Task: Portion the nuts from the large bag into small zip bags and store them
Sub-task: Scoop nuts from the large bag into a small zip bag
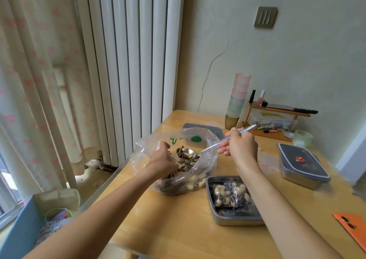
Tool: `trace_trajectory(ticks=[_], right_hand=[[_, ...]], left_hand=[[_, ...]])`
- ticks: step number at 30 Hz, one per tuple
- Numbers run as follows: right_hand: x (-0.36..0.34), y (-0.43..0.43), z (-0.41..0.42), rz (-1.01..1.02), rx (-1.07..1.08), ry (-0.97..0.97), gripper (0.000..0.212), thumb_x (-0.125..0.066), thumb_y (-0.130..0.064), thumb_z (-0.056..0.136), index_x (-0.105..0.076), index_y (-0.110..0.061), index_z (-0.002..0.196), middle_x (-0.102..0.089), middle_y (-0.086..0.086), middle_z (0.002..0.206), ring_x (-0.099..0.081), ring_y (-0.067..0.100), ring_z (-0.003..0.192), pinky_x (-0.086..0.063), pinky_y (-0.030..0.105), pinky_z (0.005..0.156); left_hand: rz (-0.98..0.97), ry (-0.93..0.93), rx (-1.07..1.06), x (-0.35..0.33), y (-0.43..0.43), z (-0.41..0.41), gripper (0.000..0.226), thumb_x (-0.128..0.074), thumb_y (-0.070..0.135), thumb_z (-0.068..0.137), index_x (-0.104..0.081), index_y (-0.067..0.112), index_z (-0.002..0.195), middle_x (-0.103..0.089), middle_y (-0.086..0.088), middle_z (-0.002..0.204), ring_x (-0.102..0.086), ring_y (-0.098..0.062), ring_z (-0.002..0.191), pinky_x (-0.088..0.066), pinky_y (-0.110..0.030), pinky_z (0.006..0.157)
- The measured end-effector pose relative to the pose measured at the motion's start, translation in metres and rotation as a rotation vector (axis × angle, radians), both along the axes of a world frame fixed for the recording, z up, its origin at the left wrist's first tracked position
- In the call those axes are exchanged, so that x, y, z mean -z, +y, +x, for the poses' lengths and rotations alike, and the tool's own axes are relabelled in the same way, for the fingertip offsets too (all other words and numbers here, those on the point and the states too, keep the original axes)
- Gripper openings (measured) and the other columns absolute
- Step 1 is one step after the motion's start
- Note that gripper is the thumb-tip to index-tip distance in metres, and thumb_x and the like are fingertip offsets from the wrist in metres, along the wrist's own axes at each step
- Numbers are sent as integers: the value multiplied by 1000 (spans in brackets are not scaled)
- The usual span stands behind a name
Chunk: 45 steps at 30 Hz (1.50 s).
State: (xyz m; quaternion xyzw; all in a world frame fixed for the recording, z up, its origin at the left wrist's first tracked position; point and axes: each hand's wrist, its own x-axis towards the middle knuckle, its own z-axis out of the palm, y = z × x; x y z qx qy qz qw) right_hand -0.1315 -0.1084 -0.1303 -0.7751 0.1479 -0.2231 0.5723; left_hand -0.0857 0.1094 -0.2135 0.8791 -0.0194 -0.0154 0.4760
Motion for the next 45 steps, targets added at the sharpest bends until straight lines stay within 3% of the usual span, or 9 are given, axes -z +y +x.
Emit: trace_trajectory(ticks=[2, 5, 8, 13, 20, 24, 31, 39, 45], right_hand=[[-6, 4, -3, -22, -8, -38, 31, -39, -22, 108, -65, -9, 95, -74, 9, 66, -72, 23, 54, -52, 25, 51], [-11, 12, -8, -125, -43, -104, 31, -39, -21, 108, -64, -10, 94, -72, 6, 64, -71, 19, 53, -56, 29, 57], [-11, 18, -10, -269, -86, -183, 31, -42, -24, 109, -65, -12, 93, -71, 3, 63, -69, 13, 52, -58, 31, 63], [-12, 28, -18, -482, -190, -344, 34, -45, -24, 110, -68, -9, 90, -68, -3, 65, -66, 5, 54, -48, 11, 58], [-15, 33, -22, -714, -308, -507, 34, -46, -25, 110, -70, -7, 95, -68, 1, 73, -66, 17, 64, -56, 42, 66], [-14, 32, -20, -690, -274, -564, 31, -47, -24, 109, -72, -8, 97, -69, -2, 75, -68, 14, 64, -57, 39, 65], [-11, 31, -17, -584, -214, -526, 27, -49, -19, 110, -70, -11, 95, -68, -5, 69, -68, 2, 60, -46, 7, 56], [-9, 25, -12, -409, -108, -350, 34, -45, -26, 110, -65, -11, 87, -70, -2, 62, -68, 5, 51, -58, 27, 61], [1, 11, -5, -189, -10, -102, 36, -44, -32, 110, -65, -7, 95, -75, 5, 70, -71, 13, 51, -53, 17, 50]], left_hand=[[-13, -53, 26, 3, -3, 1, 69, -73, -1, 79, -35, 17, 134, -71, -11, 94, -72, -21, 87, -61, -37, 73], [-33, -124, 57, 4, -6, 1, 78, -79, 1, 80, -31, 17, 140, -70, -3, 87, -69, -10, 79, -56, -19, 65], [-72, -154, 76, 4, -8, 1, 87, -81, 0, 78, -26, 20, 143, -71, -9, 84, -71, -12, 72, -54, -18, 59], [-81, -177, 64, 4, -11, 1, 91, -82, 1, 78, -22, 26, 143, -68, -9, 89, -71, -17, 75, -54, -20, 55], [-103, -205, 56, 8, -10, 6, 87, -81, 2, 79, -23, 25, 140, -67, -7, 89, -71, -17, 74, -56, -21, 60], [-113, -244, 39, 10, -10, 10, 83, -79, 4, 80, -24, 27, 137, -67, -10, 90, -71, -21, 77, -61, -39, 75], [-117, -277, 44, 13, -8, 12, 80, -79, 5, 81, -25, 30, 135, -65, -11, 93, -70, -25, 83, -60, -44, 81], [-92, -291, 56, 11, -7, 9, 82, -80, 5, 82, -24, 27, 138, -63, -10, 99, -69, -28, 83, -60, -40, 74], [-147, -295, 33, 13, -5, 9, 82, -80, 3, 84, -26, 25, 141, -59, -5, 109, -66, -16, 88, -58, -21, 73]])
